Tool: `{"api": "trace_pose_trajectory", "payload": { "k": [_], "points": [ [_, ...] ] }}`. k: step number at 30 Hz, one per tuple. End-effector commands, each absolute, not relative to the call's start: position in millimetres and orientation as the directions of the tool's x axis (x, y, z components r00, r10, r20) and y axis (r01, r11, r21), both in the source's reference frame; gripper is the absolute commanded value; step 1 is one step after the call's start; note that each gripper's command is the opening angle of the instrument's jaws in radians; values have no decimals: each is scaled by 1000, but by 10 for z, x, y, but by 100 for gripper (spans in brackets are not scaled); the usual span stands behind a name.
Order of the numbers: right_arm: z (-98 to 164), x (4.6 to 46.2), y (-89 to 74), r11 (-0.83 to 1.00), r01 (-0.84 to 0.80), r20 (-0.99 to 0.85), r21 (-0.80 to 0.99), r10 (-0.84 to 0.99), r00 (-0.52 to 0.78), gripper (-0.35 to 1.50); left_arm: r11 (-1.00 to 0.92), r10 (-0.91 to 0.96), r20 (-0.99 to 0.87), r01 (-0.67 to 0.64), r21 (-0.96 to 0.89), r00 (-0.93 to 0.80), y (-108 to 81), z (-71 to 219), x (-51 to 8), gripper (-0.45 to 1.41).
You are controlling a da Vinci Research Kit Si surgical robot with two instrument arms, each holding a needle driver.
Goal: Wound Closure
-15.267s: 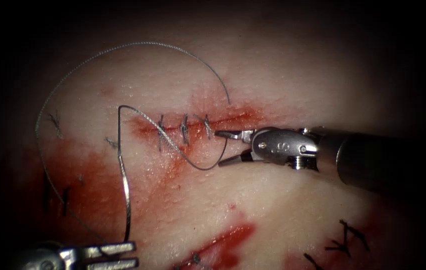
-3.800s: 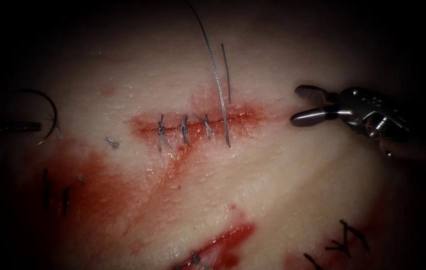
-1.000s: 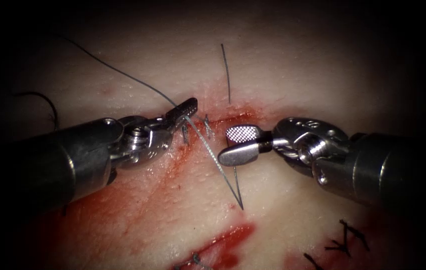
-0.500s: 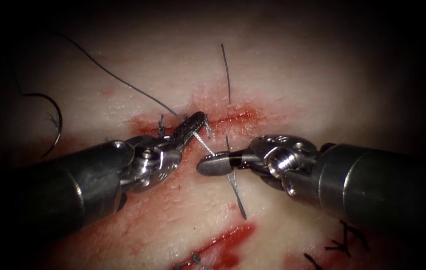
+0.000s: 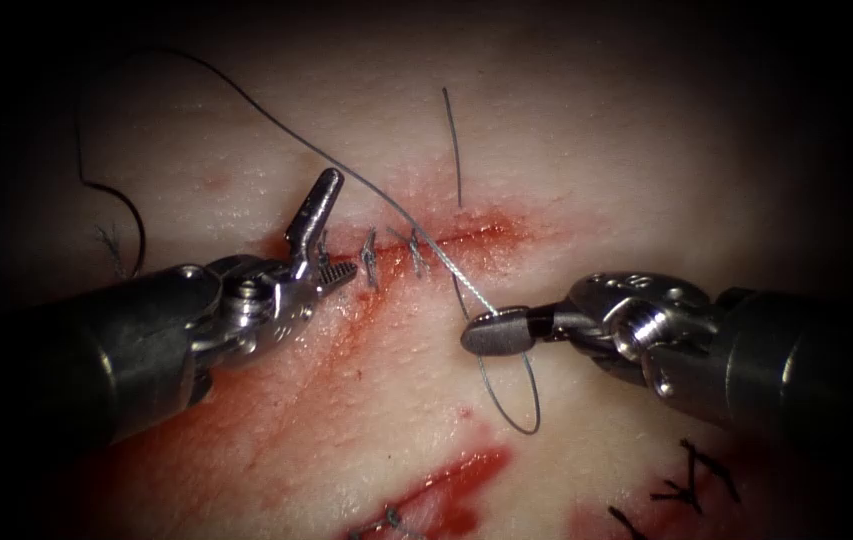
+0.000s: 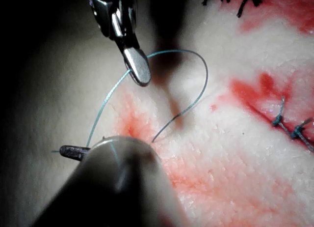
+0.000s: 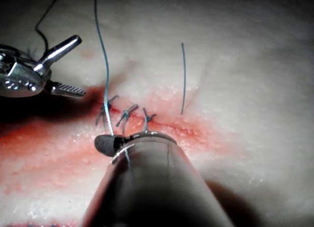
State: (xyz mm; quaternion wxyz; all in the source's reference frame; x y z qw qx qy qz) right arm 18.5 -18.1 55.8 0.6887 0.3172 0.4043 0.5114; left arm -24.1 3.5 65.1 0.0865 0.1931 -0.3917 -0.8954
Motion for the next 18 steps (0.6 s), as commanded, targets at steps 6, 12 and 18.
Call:
{"api": "trace_pose_trajectory", "payload": {
  "k": [6,12,18],
  "points": [
    [563,200,-176,275,-441,-234,854,961,147,-35,-652,-314,-256,12,758,-914,49,666,-253,68],
    [563,206,-174,270,-442,-233,855,963,138,-35,-630,-362,-220,64,774,-906,40,674,-269,66],
    [563,213,-174,269,-431,-229,861,963,141,-35,-608,-410,-180,121,785,-894,42,669,-274,56]
  ]
}}
